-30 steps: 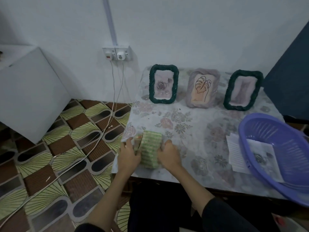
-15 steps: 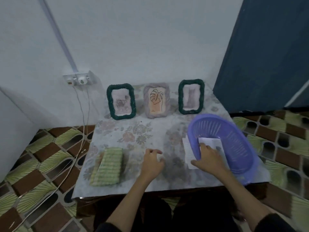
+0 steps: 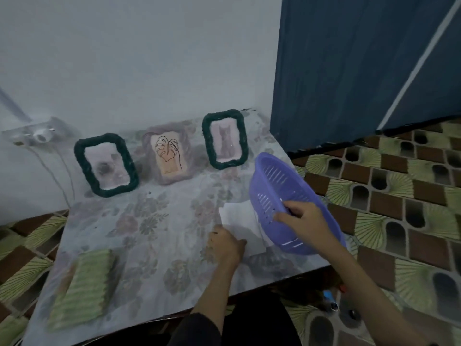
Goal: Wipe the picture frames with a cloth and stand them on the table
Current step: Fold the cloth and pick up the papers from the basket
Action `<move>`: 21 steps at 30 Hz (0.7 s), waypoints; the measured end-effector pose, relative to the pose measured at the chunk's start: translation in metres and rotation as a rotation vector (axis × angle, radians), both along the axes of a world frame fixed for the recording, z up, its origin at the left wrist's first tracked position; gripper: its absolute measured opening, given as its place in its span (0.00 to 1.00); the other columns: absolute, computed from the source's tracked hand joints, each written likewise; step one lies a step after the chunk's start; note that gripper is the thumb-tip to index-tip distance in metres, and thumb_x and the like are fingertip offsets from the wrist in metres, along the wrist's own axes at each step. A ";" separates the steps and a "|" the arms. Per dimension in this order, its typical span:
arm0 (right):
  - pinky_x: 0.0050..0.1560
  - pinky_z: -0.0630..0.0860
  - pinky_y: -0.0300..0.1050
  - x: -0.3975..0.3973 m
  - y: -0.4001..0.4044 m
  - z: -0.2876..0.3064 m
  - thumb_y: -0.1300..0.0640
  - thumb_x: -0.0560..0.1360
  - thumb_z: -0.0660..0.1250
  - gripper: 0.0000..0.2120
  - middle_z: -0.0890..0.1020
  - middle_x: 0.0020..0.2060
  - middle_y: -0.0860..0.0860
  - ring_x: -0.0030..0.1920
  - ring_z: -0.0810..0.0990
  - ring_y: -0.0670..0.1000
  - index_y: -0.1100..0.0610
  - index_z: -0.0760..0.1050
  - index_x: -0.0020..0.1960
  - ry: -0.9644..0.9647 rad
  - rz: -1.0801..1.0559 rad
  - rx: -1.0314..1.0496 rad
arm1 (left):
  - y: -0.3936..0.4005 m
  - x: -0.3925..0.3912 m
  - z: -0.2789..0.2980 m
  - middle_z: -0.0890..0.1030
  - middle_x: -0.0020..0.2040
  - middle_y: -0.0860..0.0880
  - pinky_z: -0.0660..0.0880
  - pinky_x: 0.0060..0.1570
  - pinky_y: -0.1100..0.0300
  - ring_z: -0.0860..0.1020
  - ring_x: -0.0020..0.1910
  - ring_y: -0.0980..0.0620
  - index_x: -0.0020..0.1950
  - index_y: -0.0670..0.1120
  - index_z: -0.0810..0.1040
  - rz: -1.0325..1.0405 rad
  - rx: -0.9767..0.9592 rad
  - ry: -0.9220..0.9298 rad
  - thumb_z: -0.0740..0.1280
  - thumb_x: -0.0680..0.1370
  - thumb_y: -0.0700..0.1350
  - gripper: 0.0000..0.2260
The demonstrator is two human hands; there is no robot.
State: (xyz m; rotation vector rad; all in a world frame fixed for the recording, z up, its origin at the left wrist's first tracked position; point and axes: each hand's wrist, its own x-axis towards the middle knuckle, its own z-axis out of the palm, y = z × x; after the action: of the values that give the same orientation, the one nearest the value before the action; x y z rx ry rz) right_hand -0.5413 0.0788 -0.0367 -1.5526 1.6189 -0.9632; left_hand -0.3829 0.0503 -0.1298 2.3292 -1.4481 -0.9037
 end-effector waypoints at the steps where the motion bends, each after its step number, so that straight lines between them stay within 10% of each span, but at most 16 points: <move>1: 0.36 0.66 0.55 -0.001 -0.001 -0.001 0.60 0.73 0.68 0.12 0.75 0.36 0.70 0.31 0.71 0.61 0.71 0.76 0.44 -0.016 0.004 0.003 | -0.004 -0.001 -0.001 0.73 0.62 0.38 0.71 0.59 0.52 0.73 0.62 0.41 0.64 0.37 0.66 0.034 0.009 0.055 0.76 0.68 0.48 0.32; 8: 0.35 0.59 0.48 0.003 0.002 -0.006 0.60 0.73 0.68 0.10 0.65 0.21 0.47 0.28 0.60 0.52 0.68 0.77 0.40 -0.073 0.034 -0.001 | -0.011 -0.002 0.000 0.81 0.53 0.39 0.78 0.48 0.55 0.80 0.51 0.42 0.56 0.38 0.78 0.066 -0.011 0.250 0.75 0.65 0.41 0.20; 15: 0.34 0.60 0.47 0.006 0.003 -0.008 0.59 0.71 0.69 0.10 0.63 0.22 0.49 0.28 0.61 0.50 0.60 0.75 0.32 -0.034 0.030 -0.011 | -0.003 -0.031 -0.003 0.64 0.62 0.37 0.69 0.55 0.52 0.67 0.60 0.39 0.63 0.35 0.65 0.053 -0.117 0.175 0.78 0.63 0.44 0.35; 21: 0.31 0.56 0.45 0.018 0.007 -0.017 0.57 0.71 0.66 0.17 0.61 0.24 0.56 0.27 0.59 0.50 0.62 0.63 0.30 0.198 0.082 -0.077 | -0.003 -0.035 -0.001 0.64 0.64 0.37 0.66 0.58 0.53 0.64 0.64 0.40 0.63 0.35 0.64 0.127 -0.108 0.069 0.72 0.69 0.43 0.28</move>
State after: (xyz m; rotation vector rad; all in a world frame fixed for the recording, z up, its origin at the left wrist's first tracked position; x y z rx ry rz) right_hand -0.5230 0.0861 -0.0540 -1.8013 1.6537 -0.8585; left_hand -0.4184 0.0469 -0.1309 2.2585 -1.2738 -0.8414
